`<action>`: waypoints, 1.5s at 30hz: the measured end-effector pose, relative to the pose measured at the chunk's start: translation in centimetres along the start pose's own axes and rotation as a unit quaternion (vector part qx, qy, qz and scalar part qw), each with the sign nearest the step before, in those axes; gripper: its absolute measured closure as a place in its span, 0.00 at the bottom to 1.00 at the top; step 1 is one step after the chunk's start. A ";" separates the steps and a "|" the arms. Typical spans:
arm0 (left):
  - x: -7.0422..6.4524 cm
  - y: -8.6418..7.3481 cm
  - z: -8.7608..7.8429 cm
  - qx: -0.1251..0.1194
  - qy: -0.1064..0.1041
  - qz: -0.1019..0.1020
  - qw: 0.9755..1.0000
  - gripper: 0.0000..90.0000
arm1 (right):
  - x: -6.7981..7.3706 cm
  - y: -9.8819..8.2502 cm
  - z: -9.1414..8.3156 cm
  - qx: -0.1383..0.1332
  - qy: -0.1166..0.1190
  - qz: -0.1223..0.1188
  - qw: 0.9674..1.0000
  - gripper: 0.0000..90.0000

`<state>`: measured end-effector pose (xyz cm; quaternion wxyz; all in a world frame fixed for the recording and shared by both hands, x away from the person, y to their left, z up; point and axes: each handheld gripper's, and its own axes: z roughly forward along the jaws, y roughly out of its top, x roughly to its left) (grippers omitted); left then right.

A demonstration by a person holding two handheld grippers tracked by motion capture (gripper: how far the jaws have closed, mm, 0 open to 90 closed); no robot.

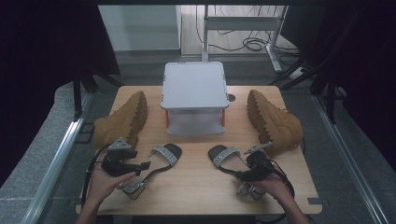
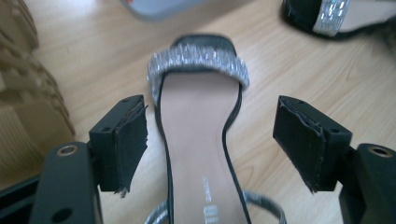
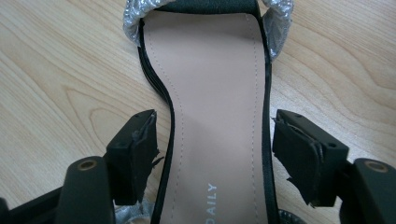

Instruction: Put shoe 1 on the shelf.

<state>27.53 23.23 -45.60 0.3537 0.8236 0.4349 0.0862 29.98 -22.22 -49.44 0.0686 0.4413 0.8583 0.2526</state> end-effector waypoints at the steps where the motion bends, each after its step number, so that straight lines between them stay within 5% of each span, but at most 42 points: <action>1: 0.0 0.0 0.0 0.000 0.000 0.000 1.000 0.29 | 0.0 0.0 0.0 0.000 0.000 0.000 1.000 0.34; 25: 0.7 -1.3 1.1 0.062 0.012 -0.011 0.998 0.30 | 0.4 0.2 0.0 -0.002 -0.010 -0.019 1.000 0.34; 40: -0.5 -0.7 4.4 0.126 0.025 0.004 0.992 0.30 | 0.3 -0.1 0.1 -0.003 -0.014 -0.020 1.000 0.35; 45: -0.8 -0.6 5.5 0.154 0.033 0.009 0.987 0.31 | 0.3 0.0 0.2 -0.001 -0.012 -0.021 1.000 0.35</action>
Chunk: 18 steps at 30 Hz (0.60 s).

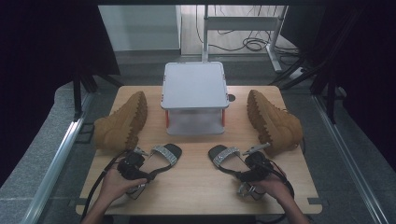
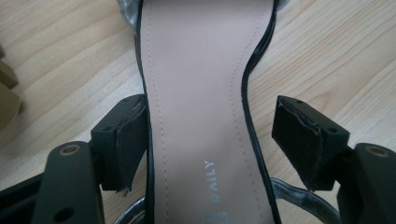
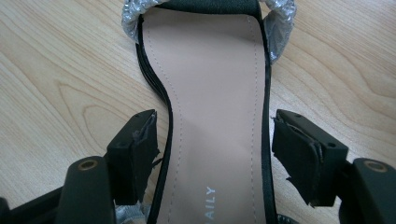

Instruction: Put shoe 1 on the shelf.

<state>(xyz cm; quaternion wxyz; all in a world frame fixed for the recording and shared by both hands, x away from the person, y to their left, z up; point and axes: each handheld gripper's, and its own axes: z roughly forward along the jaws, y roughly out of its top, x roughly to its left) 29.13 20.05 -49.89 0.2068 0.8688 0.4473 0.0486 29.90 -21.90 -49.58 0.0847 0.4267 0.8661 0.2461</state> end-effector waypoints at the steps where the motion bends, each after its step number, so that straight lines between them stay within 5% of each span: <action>1: 0.0 0.0 0.2 0.005 -0.001 -0.002 1.000 0.31 | 0.0 0.0 0.0 0.000 0.000 0.000 1.000 0.35; 7: 0.2 0.1 1.1 0.022 0.004 -0.019 1.000 0.44 | 0.1 0.2 0.6 0.016 -0.008 -0.003 1.000 0.36; 18: 0.5 -0.2 1.0 0.013 -0.005 -0.035 0.999 0.46 | 0.2 0.3 0.9 0.041 -0.013 0.002 0.999 0.43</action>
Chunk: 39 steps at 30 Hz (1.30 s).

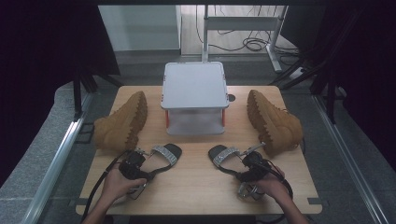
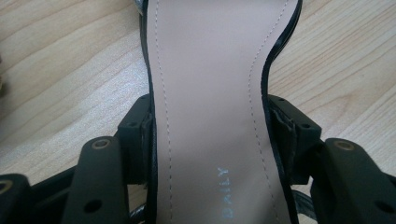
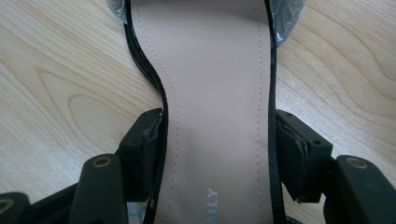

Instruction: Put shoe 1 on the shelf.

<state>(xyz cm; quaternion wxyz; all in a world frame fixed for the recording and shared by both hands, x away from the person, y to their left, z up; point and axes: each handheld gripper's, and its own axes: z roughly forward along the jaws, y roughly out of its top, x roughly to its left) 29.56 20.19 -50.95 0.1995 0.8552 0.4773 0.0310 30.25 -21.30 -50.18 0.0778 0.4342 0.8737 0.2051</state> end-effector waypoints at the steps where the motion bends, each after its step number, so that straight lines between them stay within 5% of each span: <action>1: 0.0 0.0 0.0 -0.001 -0.001 -0.001 1.000 0.46 | 0.0 0.1 0.0 0.001 0.001 0.007 1.000 0.44; 14: 0.5 -0.5 -0.6 -0.050 -0.024 -0.022 0.998 0.47 | -0.1 -0.5 -0.3 -0.037 -0.002 0.025 0.999 0.46; 22: 0.3 1.5 -2.0 -0.088 -0.028 -0.031 0.995 0.47 | -0.2 0.3 -0.6 -0.060 0.003 0.048 0.997 0.47; 32: 0.8 6.0 -1.5 -0.130 -0.010 -0.081 0.988 0.47 | -0.2 4.9 -0.8 -0.080 -0.023 0.095 0.992 0.47; 39: 0.9 9.0 -0.3 -0.131 -0.010 -0.105 0.986 0.47 | -0.1 8.6 0.5 -0.087 -0.032 0.128 0.987 0.47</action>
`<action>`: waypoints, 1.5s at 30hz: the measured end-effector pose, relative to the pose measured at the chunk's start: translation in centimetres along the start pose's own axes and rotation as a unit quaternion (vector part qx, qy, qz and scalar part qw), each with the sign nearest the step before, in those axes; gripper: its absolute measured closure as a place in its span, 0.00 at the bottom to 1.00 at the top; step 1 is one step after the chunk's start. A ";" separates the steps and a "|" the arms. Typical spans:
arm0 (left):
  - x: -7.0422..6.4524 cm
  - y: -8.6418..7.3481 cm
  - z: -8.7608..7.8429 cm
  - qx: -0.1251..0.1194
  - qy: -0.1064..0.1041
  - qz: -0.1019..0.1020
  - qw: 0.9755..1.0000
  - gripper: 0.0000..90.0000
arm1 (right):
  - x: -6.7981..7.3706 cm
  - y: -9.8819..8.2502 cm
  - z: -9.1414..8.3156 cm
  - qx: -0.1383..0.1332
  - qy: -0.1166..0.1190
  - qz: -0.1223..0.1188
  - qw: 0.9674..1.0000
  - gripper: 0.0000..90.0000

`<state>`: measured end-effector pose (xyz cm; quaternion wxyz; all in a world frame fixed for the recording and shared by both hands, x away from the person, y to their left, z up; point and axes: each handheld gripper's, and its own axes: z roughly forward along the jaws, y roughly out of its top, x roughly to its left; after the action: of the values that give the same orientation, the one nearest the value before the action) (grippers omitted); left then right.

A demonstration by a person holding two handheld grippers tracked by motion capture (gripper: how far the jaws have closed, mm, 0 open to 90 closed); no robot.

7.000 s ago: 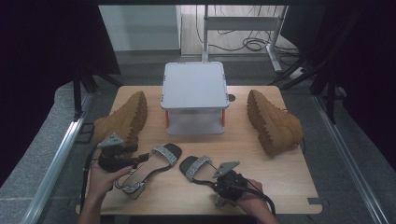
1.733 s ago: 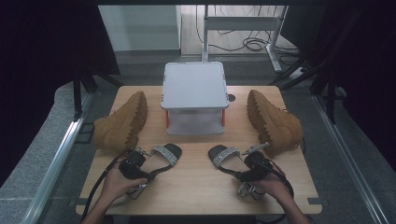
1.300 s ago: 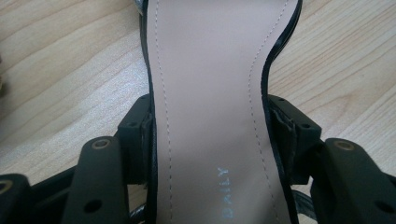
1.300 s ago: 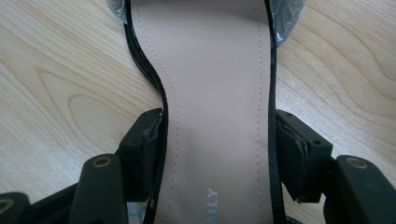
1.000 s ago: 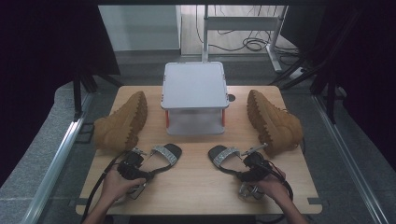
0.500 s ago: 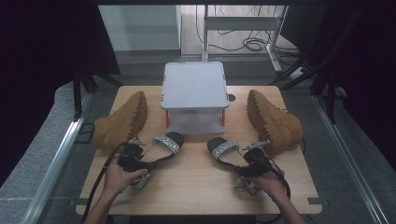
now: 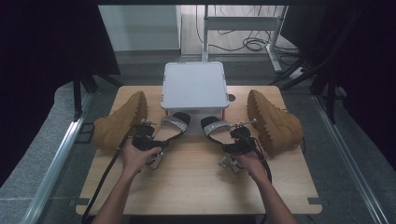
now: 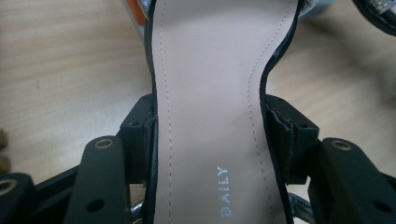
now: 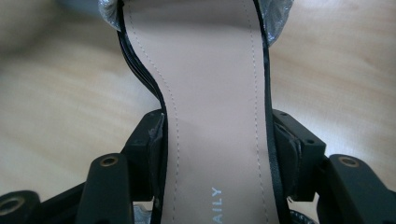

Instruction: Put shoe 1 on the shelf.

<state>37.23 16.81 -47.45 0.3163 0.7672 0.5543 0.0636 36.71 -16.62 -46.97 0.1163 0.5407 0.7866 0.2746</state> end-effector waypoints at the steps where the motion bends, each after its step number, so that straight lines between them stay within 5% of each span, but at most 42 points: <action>1: 0.1 0.3 0.2 -0.002 0.001 -0.006 1.000 0.47 | 0.0 0.3 0.2 -0.004 -0.004 0.006 1.000 0.47; 16: -0.8 3.0 3.6 -0.003 0.022 -0.015 1.000 0.47 | 1.2 3.1 3.7 -0.019 -0.033 0.042 0.998 0.47; 32: -0.5 4.1 5.7 -0.018 0.041 -0.034 0.998 0.47 | 2.6 4.9 6.1 -0.028 -0.056 0.080 0.995 0.46; 43: -0.5 3.8 7.4 -0.005 0.036 -0.059 0.998 0.46 | 2.7 4.9 7.6 -0.005 -0.073 0.081 0.994 0.44; 45: -0.3 3.9 7.4 0.002 0.023 -0.058 0.998 0.38 | 2.6 4.9 7.5 -0.020 -0.062 0.090 0.994 0.39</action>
<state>43.53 12.73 -51.05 0.3052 0.7328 0.6050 0.0618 43.16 -10.69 -50.10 0.1502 0.6227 0.7207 0.2652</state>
